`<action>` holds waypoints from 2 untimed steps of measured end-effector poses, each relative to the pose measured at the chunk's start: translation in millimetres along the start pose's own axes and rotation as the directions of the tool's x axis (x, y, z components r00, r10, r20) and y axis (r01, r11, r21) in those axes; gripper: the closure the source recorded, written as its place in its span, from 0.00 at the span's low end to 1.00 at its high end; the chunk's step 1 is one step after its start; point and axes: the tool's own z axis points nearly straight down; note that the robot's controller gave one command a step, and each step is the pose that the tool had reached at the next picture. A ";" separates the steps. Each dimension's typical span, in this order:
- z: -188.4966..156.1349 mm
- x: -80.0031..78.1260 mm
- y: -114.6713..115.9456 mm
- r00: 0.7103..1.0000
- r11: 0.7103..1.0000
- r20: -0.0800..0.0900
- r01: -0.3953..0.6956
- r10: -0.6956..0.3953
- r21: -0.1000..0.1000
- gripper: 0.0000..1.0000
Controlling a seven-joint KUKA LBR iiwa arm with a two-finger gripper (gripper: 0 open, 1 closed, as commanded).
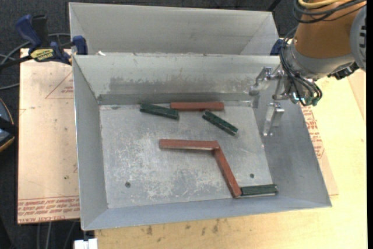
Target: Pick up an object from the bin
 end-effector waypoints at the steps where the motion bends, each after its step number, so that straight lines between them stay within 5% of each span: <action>1: -4.5 -1.6 0.3 1.000 1.000 0.008 0.002 -0.002 0.001 0.00; 2: 34.4 -10.6 4.0 0.999 0.999 0.017 0.035 -0.035 0.003 0.00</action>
Offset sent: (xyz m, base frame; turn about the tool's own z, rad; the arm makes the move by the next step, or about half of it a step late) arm 0.0228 0.0154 -0.1379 -0.1188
